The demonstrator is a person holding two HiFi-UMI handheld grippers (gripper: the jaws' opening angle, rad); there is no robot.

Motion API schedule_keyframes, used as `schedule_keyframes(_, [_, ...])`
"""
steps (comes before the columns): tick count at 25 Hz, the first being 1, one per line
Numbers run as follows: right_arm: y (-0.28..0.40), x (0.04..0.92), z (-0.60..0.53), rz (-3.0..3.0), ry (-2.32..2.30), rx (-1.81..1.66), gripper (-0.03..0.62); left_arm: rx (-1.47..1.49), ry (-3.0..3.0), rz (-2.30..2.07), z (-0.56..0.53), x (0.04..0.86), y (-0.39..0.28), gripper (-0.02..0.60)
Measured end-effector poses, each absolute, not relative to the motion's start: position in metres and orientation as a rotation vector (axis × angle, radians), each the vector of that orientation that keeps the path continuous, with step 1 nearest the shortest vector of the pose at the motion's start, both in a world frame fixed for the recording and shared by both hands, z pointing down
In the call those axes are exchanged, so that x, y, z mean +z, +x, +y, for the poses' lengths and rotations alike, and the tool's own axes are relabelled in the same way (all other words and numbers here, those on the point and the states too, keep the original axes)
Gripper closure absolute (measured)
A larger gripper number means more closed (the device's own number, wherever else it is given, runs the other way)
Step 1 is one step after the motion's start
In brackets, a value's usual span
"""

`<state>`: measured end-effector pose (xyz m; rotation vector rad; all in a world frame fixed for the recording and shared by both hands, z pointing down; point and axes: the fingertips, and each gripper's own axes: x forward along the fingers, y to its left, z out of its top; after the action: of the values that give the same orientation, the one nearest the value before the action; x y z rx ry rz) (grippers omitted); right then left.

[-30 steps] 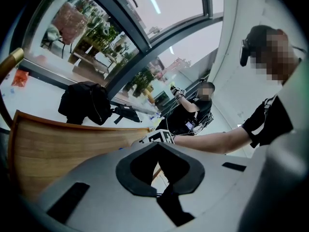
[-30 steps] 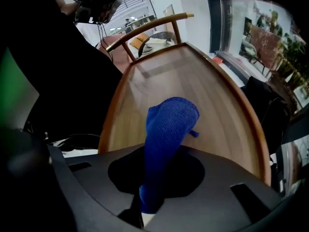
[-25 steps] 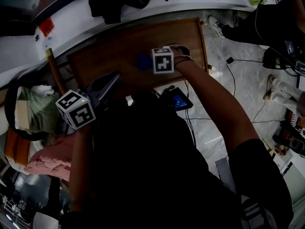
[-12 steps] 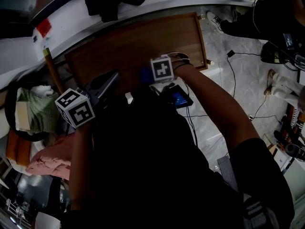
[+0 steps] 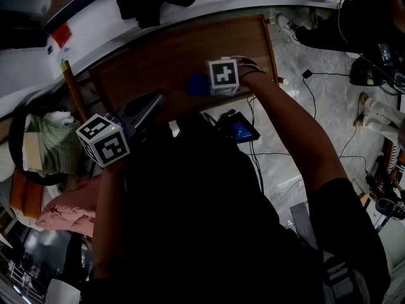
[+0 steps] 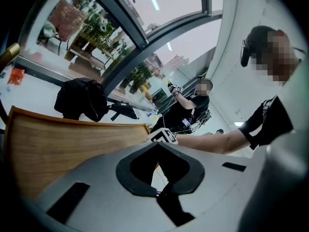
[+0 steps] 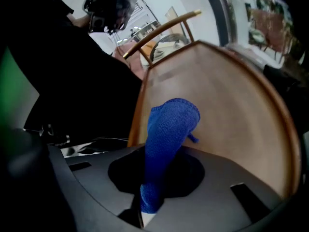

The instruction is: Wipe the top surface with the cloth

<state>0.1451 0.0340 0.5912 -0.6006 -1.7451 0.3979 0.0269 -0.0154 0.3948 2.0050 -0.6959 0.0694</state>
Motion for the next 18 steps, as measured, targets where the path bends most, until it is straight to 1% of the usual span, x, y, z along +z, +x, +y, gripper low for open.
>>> schedule_keyframes(5, [0.137, 0.585, -0.098, -1.794, -0.292, 0.071, 0.533, 0.093, 2.001, -0.692, -0.012, 0.396, 0.025, 0.571])
schedule_keyframes(8, [0.137, 0.584, -0.144, -1.781, -0.227, 0.016, 0.533, 0.102, 1.998, -0.695, -0.011, 0.395, 0.024, 0.571])
schedule_keyframes(13, [0.138, 0.597, -0.181, -1.744, -0.194, -0.090, 0.533, 0.092, 1.981, -0.705, -0.010, 0.393, 0.020, 0.571])
schedule_keyframes(18, [0.135, 0.601, -0.168, -1.781, -0.255, -0.050, 0.534, 0.090, 1.978, -0.703, -0.008, 0.395, 0.023, 0.571])
